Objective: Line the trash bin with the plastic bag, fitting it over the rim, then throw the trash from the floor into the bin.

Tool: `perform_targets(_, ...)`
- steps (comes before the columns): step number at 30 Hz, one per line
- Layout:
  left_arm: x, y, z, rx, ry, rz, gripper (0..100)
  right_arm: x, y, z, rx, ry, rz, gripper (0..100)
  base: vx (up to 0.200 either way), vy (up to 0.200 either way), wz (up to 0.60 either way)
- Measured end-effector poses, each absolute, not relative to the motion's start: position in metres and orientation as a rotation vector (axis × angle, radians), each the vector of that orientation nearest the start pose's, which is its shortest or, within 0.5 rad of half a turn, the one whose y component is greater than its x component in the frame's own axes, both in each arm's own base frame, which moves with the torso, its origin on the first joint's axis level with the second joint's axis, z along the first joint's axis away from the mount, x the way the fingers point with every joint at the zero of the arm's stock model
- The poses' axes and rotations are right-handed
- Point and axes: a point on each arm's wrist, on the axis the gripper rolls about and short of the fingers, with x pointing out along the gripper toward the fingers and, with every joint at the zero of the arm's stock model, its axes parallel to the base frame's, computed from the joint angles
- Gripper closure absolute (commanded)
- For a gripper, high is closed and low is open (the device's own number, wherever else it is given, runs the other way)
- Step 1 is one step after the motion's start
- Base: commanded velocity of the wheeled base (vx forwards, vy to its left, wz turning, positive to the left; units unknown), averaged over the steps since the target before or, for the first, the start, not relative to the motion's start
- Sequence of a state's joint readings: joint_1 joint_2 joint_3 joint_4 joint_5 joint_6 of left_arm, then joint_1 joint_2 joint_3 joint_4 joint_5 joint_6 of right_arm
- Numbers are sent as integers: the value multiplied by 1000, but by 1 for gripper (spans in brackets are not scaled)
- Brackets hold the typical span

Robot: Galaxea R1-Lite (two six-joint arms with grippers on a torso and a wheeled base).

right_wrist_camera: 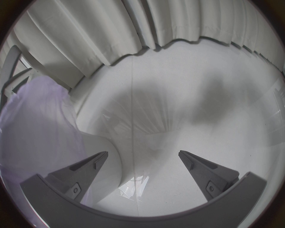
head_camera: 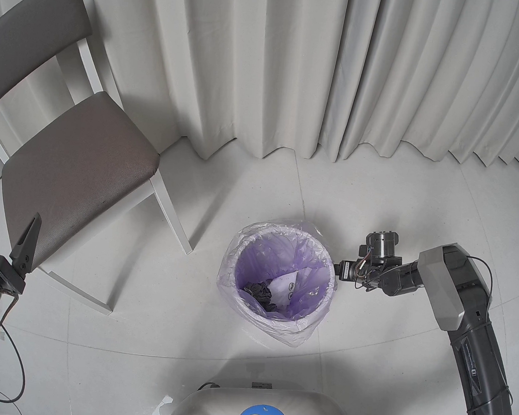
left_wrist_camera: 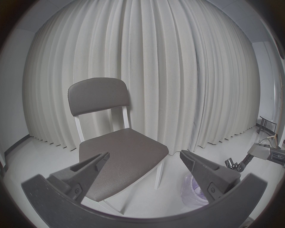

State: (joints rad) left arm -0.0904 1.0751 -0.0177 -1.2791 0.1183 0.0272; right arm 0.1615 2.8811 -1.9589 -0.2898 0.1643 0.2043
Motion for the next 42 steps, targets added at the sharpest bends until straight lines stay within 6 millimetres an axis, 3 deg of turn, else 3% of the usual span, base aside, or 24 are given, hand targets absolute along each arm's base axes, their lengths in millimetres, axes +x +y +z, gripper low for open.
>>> perform_targets(4,108,-7,172,8,-224,32,0,532,93,-84,199,667,247,0,0,0,0)
perform_targets(9,107,-7,170,12,-209,38,0,527,78,-77,231,657,271,0,0,0,0)
perform_targets(15,104,-8,165,19,-159,31,0,515,46,-32,261,562,255,0,0,0,0)
perform_targets(21,96,-11,163,22,-139,-13,0,481,11,18,283,460,216,0,0,0,0)
perform_targets(28,91,-19,174,21,-154,-108,0,428,-34,101,245,264,159,0,0,0,0)
perform_targets(36,116,-32,247,-44,-341,-149,0,393,-65,195,106,-13,105,0,0,0,0)
perform_targets(42,124,-36,290,-82,-458,-155,0,351,-68,271,57,-223,89,0,0,0,0)
